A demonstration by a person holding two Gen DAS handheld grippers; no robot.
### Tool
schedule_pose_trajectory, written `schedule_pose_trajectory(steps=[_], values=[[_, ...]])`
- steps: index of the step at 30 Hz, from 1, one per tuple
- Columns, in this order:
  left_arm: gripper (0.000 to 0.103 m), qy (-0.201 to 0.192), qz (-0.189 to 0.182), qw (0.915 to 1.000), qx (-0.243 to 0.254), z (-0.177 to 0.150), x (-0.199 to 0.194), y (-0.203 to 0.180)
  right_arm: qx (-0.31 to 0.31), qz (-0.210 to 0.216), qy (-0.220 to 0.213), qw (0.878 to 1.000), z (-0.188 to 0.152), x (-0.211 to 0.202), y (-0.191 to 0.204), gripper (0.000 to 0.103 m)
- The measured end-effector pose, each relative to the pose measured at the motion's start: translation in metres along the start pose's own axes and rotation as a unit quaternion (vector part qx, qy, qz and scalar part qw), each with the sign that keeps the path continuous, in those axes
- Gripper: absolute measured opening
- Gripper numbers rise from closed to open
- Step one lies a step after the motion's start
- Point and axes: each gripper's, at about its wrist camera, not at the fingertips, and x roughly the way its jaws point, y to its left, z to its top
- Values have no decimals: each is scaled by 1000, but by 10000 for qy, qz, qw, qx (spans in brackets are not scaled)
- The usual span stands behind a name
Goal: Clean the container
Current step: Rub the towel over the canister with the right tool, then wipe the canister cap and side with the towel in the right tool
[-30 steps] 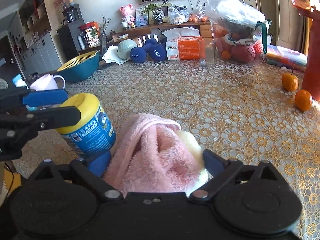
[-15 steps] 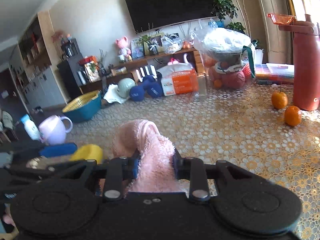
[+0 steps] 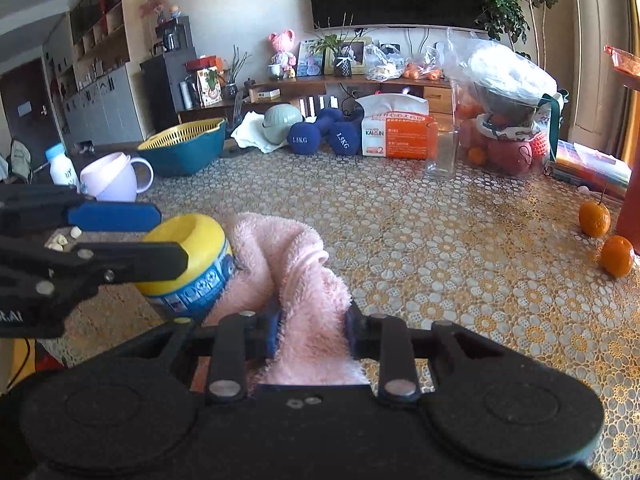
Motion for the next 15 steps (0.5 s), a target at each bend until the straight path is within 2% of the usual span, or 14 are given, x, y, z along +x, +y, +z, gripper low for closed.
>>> schedule_pose_trajectory(steps=[4, 7, 11, 15], values=[[51, -2, -11, 10000, 55, -3, -4, -1, -161, -281, -132, 9994, 1, -11, -5, 28], [51, -6, -19, 10000, 77, -5, -7, -2, 62, -212, -307, 9993, 10, -24, -21, 28], [51, -34, -24, 9998, 171, -11, -14, -6, 295, 165, -568, 9978, 22, -38, -33, 28], [51, -61, -23, 9996, 283, -16, -19, -9, 257, 871, -676, 9936, 29, -39, -28, 28]])
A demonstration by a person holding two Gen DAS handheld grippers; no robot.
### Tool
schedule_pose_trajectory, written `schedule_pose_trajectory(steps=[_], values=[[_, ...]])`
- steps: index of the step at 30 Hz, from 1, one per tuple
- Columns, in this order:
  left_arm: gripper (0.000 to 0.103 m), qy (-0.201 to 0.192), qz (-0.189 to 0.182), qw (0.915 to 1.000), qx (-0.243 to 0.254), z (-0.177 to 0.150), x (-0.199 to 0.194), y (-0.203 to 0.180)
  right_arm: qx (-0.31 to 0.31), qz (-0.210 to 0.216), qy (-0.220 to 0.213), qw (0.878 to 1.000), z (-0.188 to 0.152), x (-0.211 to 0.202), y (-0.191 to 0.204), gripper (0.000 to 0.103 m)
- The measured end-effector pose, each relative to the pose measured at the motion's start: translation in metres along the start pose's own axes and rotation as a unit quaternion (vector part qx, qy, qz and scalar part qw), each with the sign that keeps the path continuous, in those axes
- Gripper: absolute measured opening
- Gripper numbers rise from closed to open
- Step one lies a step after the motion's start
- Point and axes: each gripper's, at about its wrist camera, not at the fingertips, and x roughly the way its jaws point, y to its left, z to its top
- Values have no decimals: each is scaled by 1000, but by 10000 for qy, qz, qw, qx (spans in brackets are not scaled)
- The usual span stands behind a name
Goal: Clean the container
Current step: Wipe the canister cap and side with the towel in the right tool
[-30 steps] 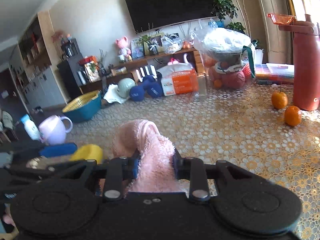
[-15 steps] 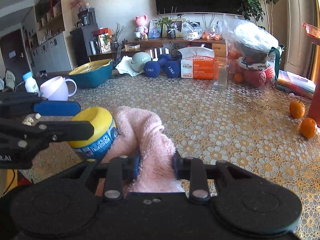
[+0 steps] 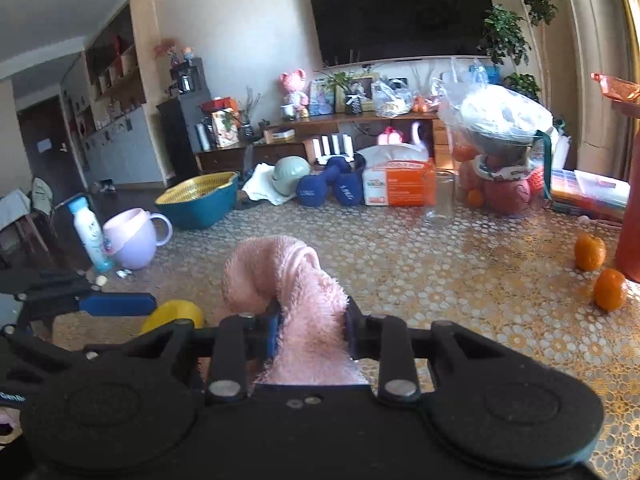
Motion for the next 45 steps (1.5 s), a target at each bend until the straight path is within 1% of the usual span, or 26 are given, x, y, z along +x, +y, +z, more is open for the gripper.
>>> schedule_pose_trajectory(steps=[1, 2, 4, 7, 13, 15, 17, 20, 22, 24, 27, 31, 37, 45], values=[[51, 0, -4, 10000, -6, 0, -1, 0, -62, 128, 21, 9999, 0, 2, 4, 28], [51, 0, -10, 10000, -27, -1, -1, 1, -173, 162, 59, 9997, -1, 6, 8, 28], [51, 4, -14, 10000, -86, -1, -2, 3, -345, 46, 190, 9992, -3, 14, 14, 28], [51, 6, -22, 9999, -168, -2, -2, 6, -349, -82, 357, 9987, -9, 24, 14, 28], [51, 4, -51, 9998, -193, -6, -6, 7, -741, -328, 701, 9942, -22, 30, 16, 28], [51, 26, -74, 9997, -252, -9, -9, 9, -946, -421, 743, 9919, -21, 28, 15, 28], [51, 69, -123, 9993, -348, -12, -11, 11, -994, -460, 691, 9916, -15, 23, 12, 28], [51, 122, -194, 9986, -484, -16, -12, 13, -1066, -262, 494, 9927, 0, 14, 12, 28], [51, 198, -124, 9987, -453, -18, -10, 11, -1161, -27, 388, 9925, 8, 12, 19, 28], [51, 194, -58, 9989, -428, -19, -9, 11, -1309, 155, 397, 9905, 10, 14, 28, 28], [51, 219, -82, 9984, -521, -17, -7, 15, -1591, 73, 501, 9860, 5, 23, 39, 28], [51, 205, -104, 9983, -534, -16, -6, 17, -1266, -7, 618, 9900, -3, 31, 27, 28], [51, 223, -156, 9982, -526, -11, 1, 16, -1179, -175, 859, 9891, -21, 29, 18, 28], [51, 229, -110, 9984, -500, 0, 11, 14, -1055, -196, 866, 9904, -37, 10, 19, 28]])
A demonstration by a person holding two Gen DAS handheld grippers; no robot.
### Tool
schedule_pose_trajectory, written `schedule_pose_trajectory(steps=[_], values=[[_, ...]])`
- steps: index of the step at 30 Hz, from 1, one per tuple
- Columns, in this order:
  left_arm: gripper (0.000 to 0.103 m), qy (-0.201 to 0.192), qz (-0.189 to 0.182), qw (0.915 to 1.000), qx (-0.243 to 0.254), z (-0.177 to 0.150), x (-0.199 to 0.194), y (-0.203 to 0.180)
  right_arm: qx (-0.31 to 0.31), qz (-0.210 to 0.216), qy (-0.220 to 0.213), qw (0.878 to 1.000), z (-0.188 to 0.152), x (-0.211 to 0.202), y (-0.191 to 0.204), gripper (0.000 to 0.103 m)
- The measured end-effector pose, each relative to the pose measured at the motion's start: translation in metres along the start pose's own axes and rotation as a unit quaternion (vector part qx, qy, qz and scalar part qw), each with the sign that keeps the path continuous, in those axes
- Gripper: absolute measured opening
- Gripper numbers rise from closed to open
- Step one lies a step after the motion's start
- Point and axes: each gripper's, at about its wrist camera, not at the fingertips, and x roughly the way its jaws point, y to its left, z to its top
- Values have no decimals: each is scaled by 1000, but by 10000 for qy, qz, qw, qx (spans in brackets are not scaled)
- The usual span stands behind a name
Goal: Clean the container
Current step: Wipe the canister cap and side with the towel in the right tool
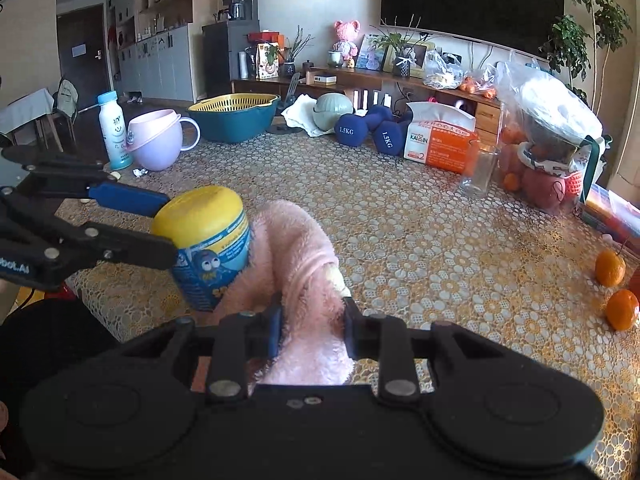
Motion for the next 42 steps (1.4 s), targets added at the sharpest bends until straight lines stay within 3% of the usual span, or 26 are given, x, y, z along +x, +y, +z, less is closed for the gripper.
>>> schedule_pose_trajectory(steps=[9, 13, 19, 27, 35, 42], values=[[51, -202, -57, 9997, 115, 13, -9, -11, 144, -199, 12, 9997, -7, -7, -5, 25], [51, -147, -14, 9991, 386, 13, -4, -23, 165, -250, -8, 9996, -8, -5, -5, 25], [50, -59, 79, 9995, 313, 14, 6, -19, 401, -398, -248, 9981, -3, -15, -16, 23], [49, -65, 26, 9993, 380, 11, 6, -23, 698, -53, -723, 9949, 27, -24, -34, 23], [49, -59, -47, 9996, 283, 11, 5, -19, 227, -38, -312, 9992, 22, 5, -18, 23], [49, -28, -53, 9999, 94, 12, 4, -8, -97, 12, 9, 10000, 3, 0, -4, 23]])
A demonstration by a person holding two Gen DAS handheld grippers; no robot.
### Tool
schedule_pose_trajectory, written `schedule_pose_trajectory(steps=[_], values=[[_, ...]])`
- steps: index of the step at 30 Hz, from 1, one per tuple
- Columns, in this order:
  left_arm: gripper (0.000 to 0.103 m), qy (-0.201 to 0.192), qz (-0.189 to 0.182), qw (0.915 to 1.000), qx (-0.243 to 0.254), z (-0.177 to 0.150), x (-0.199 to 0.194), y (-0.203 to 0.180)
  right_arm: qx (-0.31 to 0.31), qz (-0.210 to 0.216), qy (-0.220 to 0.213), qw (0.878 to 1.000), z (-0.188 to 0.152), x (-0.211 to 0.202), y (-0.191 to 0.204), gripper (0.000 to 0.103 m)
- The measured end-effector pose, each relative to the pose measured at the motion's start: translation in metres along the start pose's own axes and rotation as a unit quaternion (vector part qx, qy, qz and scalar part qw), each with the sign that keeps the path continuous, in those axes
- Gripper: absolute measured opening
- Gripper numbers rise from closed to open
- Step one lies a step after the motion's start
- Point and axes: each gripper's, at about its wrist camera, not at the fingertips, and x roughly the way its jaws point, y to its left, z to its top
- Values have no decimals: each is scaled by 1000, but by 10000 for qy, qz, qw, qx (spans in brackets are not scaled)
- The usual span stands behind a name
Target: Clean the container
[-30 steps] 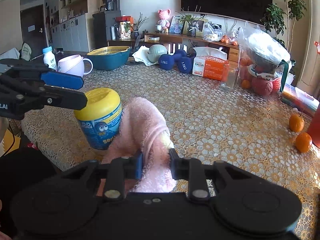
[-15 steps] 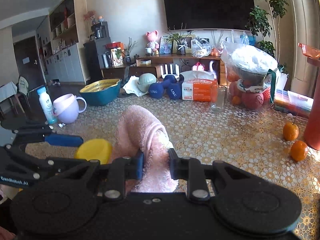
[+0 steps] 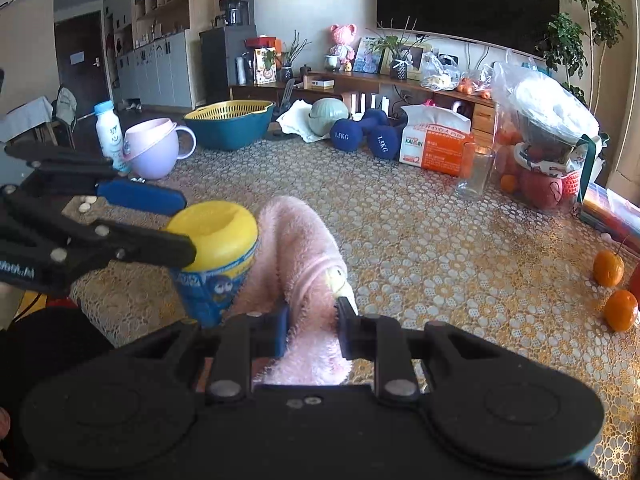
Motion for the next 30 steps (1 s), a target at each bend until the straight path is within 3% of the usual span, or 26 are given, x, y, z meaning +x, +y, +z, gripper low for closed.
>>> schedule_pose_trajectory(steps=[6, 12, 14, 17, 22, 26, 27, 30], values=[[49, 49, -40, 10000, -51, -3, -4, 5, -148, 37, 60, 9999, -6, -11, 5, 21], [49, -23, -68, 10000, -59, 0, -12, 3, 87, -386, -307, 9987, 17, -21, -18, 13], [49, -101, -38, 9999, -57, 5, -14, 3, 88, -308, -372, 9988, 24, -18, -19, 12], [49, -54, 49, 10000, -23, 9, -9, 1, 6, -152, -292, 9995, 28, -5, -13, 6], [49, 37, 140, 9999, -59, 6, -3, 3, -169, -267, -81, 9995, 16, 8, -3, 7], [49, -22, 204, 9997, -139, 10, -5, 6, -41, -459, -213, 9987, 14, -5, -12, 25], [49, -39, 189, 9997, -171, 11, -6, 7, -22, -513, -243, 9984, 15, -8, -14, 33], [49, -57, 179, 9996, -197, 13, -6, 8, 133, -746, -338, 9965, 13, -13, -28, 76]])
